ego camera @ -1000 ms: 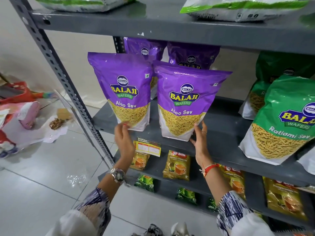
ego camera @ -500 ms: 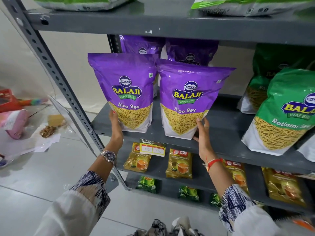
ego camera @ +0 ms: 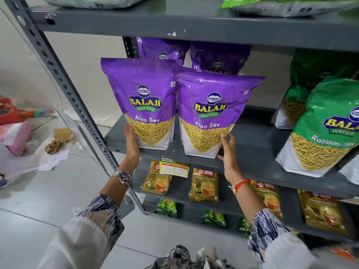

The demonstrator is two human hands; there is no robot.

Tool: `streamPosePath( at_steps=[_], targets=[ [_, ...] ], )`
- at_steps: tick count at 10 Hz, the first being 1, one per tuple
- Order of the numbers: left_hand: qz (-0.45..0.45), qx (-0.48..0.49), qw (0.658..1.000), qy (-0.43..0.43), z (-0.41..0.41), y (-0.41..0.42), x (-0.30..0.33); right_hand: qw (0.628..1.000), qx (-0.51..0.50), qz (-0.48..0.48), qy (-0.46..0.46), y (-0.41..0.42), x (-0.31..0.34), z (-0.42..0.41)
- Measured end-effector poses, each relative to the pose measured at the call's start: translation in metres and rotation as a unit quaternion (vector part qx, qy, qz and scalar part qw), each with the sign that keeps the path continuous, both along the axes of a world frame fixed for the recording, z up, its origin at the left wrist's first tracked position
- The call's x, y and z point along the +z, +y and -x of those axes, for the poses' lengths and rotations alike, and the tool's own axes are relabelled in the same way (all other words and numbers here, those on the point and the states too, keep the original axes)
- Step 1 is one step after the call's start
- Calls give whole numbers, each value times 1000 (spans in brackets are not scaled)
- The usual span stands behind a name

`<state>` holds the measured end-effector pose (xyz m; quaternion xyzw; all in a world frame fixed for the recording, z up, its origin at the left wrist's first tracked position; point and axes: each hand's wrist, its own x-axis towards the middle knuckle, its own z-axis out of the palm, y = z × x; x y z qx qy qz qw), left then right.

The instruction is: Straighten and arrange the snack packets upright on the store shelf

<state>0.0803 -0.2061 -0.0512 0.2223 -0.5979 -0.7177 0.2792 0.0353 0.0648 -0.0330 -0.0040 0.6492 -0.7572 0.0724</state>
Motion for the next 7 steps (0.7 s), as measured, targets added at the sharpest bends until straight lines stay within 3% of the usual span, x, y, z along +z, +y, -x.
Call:
streamPosePath(
  at_steps=[7],
  targets=[
    [12, -15, 999, -27, -11, 6, 16, 1000, -20, -15, 19, 0, -4, -4]
  ],
)
